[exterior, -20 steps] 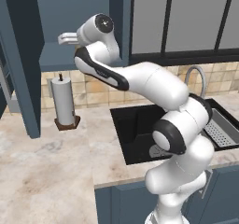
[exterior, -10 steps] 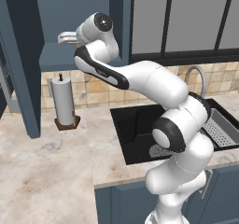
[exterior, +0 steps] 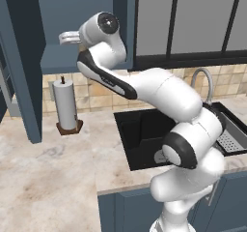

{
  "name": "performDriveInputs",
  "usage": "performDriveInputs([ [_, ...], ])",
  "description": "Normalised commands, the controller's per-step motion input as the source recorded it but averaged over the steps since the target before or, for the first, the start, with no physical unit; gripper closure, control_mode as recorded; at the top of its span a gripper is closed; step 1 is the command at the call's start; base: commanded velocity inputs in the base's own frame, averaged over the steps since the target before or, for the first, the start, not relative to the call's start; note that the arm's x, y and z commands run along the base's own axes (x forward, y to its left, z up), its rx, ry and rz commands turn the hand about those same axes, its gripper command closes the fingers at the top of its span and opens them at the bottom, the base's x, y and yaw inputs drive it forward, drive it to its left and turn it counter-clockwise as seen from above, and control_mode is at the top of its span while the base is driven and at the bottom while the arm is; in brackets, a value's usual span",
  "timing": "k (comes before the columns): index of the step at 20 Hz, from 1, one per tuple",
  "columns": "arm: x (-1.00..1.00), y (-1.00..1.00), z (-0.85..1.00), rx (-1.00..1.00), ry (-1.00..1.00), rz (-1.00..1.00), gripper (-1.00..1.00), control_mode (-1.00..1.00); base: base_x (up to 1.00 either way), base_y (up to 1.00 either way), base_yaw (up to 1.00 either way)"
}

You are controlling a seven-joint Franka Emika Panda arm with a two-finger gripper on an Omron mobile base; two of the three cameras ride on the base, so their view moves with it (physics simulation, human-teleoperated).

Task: Retrieve the shaker from the cabinet and place it next the steak on a plate on the dining table.

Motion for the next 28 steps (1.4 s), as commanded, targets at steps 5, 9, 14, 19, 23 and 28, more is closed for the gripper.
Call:
performDriveInputs([
  [5, -1.0, -0.84, 0.52, 0.0, -0.45, 0.05, 1.0, -1.0, 0.0, 0.0, 0.0],
  [9, -1.0, -1.0, 0.77, 0.05, -0.06, 0.16, 1.0, -1.0, 0.0, 0.0, 0.0],
  [14, -1.0, -0.97, 0.56, 0.0, 0.13, 0.3, 1.0, -1.0, 0.0, 0.0, 0.0],
  [19, -1.0, -0.78, 0.39, -0.01, 0.26, 0.26, 1.0, -1.0, 0.0, 0.0, 0.0],
  [23, -1.0, -0.88, -0.16, -0.14, 0.15, 0.21, 1.0, -1.0, 0.0, 0.0, 0.0],
  [28, -1.0, -0.56, -0.79, -0.21, 0.01, 0.13, 1.0, -1.0, 0.0, 0.0, 0.0],
])
